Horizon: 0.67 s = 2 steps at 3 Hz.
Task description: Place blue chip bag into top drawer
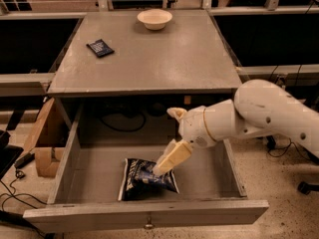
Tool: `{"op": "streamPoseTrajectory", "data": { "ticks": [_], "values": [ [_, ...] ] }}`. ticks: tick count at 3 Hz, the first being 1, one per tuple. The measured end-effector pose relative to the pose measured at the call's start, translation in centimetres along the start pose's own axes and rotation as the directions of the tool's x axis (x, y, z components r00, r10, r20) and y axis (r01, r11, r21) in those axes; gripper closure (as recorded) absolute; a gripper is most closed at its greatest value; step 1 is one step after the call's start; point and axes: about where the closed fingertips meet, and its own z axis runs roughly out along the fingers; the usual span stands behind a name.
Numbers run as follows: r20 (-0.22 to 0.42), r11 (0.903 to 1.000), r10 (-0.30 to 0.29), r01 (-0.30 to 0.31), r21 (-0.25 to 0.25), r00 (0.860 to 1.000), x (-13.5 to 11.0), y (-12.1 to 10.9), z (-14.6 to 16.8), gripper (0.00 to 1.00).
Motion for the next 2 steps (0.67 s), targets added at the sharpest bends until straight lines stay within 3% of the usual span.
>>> {"op": "streamPoseTrajectory", "data": {
  "ticks": [1,2],
  "values": [
    [-0.037,0.996,-0.089,0.089,-0.006,0.995,-2.9,-0.8,-4.2,0.0],
    [-0.138,0.9873,-0.158,0.158,-0.013,0.978,-4.3,-0.8,-8.6,0.0]
  ]
}}
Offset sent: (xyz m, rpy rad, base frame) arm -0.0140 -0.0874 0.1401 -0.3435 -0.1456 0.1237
